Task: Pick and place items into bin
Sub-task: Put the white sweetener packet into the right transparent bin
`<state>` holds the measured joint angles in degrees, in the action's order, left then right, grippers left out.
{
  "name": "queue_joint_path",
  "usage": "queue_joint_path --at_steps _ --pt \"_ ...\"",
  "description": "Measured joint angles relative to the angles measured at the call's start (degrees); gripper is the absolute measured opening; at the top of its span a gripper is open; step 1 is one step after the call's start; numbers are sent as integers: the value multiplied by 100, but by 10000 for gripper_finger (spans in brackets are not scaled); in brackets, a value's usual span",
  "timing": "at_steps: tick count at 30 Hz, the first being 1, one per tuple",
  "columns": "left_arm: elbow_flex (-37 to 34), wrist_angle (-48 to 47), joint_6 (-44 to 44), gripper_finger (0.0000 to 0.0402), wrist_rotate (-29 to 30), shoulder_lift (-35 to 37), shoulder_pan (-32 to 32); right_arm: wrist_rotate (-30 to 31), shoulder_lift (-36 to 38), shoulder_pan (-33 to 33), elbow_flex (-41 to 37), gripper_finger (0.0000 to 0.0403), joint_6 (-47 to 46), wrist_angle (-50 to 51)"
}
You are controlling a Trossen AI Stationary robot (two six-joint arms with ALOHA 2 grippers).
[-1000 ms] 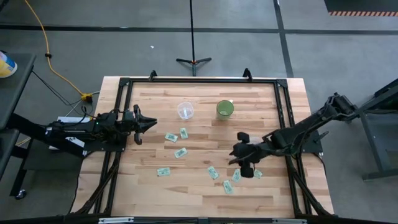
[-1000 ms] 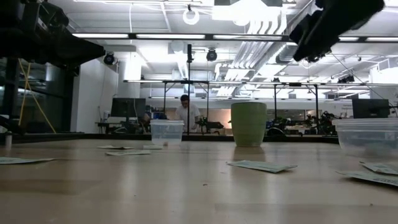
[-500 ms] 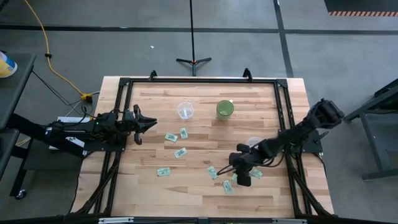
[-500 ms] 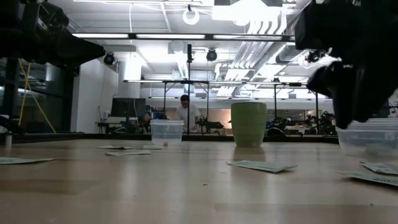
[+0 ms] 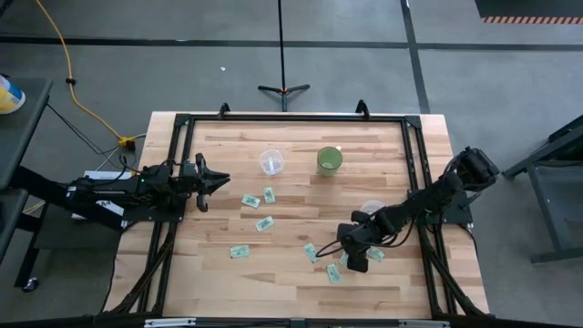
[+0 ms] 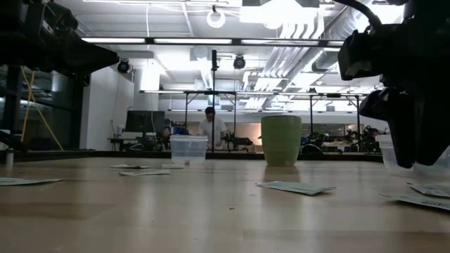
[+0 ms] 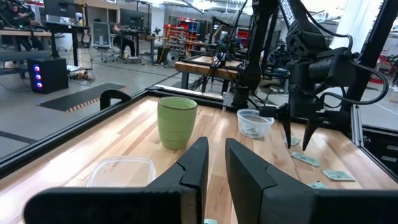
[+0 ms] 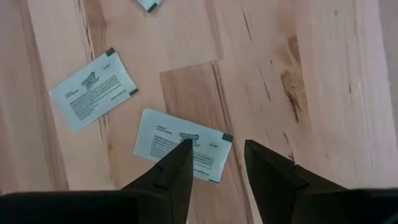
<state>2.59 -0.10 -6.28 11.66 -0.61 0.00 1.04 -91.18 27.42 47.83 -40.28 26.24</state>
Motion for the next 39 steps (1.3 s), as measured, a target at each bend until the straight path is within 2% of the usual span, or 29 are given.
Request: queue_joint_path --at_steps 9,22,27,32,39 --pt "0 0 0 92 0 1 1 -40 -36 0 0 136 -28 -5" --pt "0 -2 0 92 0 1 0 -334 -477 -4 13 136 -27 -196" --pt "0 -2 0 92 0 -1 0 -786 -735 -4 35 135 -65 -477" --pt "0 -2 0 92 0 -1 -1 -952 -972 22 49 135 48 -575" --pt "0 0 0 92 2 -1 0 -751 -772 1 22 135 205 -486"
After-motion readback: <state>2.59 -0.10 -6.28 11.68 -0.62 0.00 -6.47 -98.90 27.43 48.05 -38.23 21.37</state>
